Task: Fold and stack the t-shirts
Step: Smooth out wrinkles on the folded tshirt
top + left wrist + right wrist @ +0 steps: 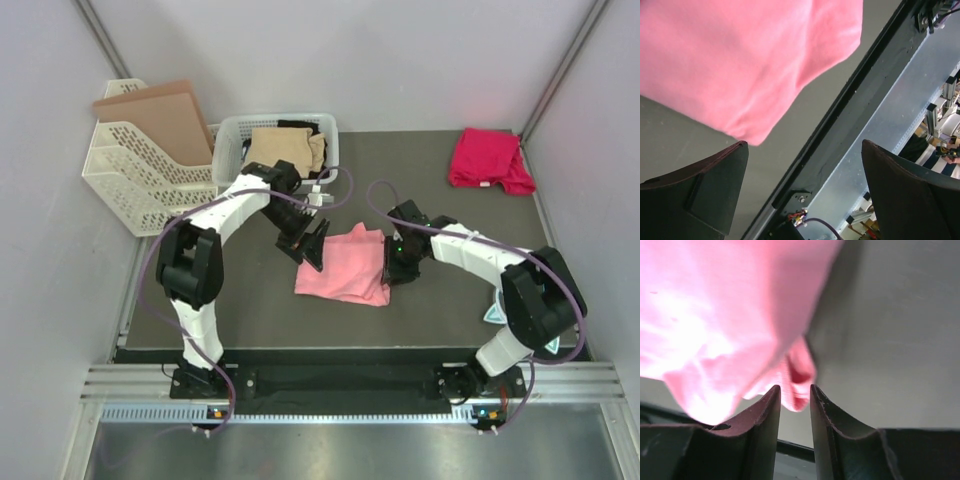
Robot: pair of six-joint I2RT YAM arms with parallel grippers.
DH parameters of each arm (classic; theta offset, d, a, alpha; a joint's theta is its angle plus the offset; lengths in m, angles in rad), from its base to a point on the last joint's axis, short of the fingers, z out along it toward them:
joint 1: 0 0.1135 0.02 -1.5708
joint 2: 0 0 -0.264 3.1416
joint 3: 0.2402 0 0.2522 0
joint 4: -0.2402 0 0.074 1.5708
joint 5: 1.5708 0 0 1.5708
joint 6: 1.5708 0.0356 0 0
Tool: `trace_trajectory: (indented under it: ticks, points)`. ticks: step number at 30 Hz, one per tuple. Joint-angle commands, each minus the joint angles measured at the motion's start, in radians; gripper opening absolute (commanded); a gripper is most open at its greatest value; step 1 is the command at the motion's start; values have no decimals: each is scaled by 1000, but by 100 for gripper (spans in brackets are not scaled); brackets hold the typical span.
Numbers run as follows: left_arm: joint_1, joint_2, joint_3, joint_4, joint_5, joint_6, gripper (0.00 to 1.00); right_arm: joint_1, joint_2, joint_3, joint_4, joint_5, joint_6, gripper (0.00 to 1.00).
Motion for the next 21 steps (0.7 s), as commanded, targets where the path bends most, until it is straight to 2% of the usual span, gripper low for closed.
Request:
trace_trajectory:
  ticks: [1, 6, 11, 16, 21]
  points:
    - [-5, 27, 48, 95, 58, 27, 99, 10, 53, 63, 112, -125, 18, 31]
    - [-39, 62, 16, 162, 61, 15, 99, -6, 131, 181, 67, -111, -15, 31]
    - [-73, 84, -55, 231, 62, 3, 99, -6, 168, 331, -92, -59, -58, 30]
    - [-79, 103, -110, 245, 19, 24, 99, 5, 110, 396, -259, 67, -100, 31]
    - [-79, 104, -170, 273, -17, 38, 99, 5, 50, 387, -247, 11, -74, 32]
